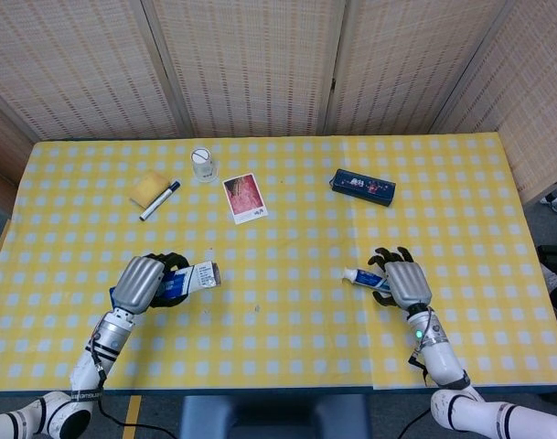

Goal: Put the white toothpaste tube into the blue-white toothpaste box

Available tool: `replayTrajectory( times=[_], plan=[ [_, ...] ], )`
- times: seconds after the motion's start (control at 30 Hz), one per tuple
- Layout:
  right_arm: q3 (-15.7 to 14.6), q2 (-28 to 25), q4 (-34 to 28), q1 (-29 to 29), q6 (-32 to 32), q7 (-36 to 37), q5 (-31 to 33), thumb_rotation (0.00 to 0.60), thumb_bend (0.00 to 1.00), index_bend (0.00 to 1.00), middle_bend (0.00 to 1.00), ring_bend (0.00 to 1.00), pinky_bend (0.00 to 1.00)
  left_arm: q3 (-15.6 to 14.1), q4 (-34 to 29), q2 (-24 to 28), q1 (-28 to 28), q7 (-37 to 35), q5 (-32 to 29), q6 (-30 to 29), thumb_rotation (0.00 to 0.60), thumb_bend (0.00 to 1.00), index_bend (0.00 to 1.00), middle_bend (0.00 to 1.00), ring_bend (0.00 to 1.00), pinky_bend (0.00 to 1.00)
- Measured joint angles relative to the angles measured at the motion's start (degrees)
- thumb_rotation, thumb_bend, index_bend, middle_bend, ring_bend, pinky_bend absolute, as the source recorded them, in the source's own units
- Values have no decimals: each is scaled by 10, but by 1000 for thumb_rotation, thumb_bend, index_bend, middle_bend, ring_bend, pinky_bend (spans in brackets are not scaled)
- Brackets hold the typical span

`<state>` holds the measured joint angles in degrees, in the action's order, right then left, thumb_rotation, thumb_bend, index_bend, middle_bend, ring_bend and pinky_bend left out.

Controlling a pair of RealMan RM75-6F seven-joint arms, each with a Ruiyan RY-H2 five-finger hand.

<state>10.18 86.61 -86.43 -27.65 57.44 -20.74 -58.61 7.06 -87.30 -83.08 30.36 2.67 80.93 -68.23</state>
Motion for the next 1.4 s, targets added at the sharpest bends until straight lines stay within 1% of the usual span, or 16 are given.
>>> replayTrajectory(
  times=[0.23, 0.4, 0.6, 0.73, 0.9, 0.93, 1.0, 1.07, 1.17, 1.27, 1.4],
  plan=[
    [4, 19, 13, -21, -15, -17, 28, 600, 325, 331, 185, 239, 108, 3, 15, 12, -1, -23, -1, 3, 600, 254, 571, 653, 583, 562],
    [6, 33, 29, -32, -11, -31, 43, 600, 325, 342, 199, 243, 111, 6, 20, 22, -3, -41, 0, 0, 600, 254, 571, 652, 583, 562],
    [9, 53, 47, -45, -7, -48, 62, 600, 325, 413, 242, 263, 127, 6, 32, 30, -3, -63, 3, 3, 600, 254, 571, 653, 583, 562],
    [9, 62, 54, -52, -8, -59, 73, 600, 326, 440, 253, 269, 133, 7, 37, 32, -4, -74, 6, 2, 600, 254, 571, 652, 583, 562],
    [8, 73, 62, -60, -1, -75, 81, 600, 326, 478, 274, 288, 166, 7, 45, 34, -4, -84, 6, 2, 600, 256, 571, 653, 583, 562],
    [8, 75, 64, -61, 1, -78, 83, 600, 326, 492, 285, 298, 183, 7, 46, 35, -4, -86, 5, 3, 600, 256, 571, 653, 583, 562],
    [8, 80, 69, -63, 5, -81, 86, 600, 325, 537, 324, 338, 252, 8, 48, 35, -4, -89, 5, 3, 600, 255, 571, 652, 583, 562],
    [8, 85, 73, -65, 8, -82, 85, 600, 326, 603, 387, 401, 347, 9, 50, 35, -4, -92, 4, 3, 600, 255, 571, 652, 583, 562],
    [7, 91, 79, -68, 11, -86, 82, 600, 327, 672, 458, 471, 431, 9, 52, 35, -4, -94, 3, 3, 600, 255, 571, 652, 583, 562],
    [6, 97, 85, -71, 16, -92, 78, 600, 333, 716, 507, 531, 488, 10, 54, 36, -5, -97, 1, 3, 600, 255, 571, 652, 583, 562],
    [4, 100, 84, -71, 25, -85, 61, 600, 397, 722, 520, 611, 577, 11, 55, 38, -6, -99, -2, 3, 600, 256, 571, 652, 583, 562]
  ],
)
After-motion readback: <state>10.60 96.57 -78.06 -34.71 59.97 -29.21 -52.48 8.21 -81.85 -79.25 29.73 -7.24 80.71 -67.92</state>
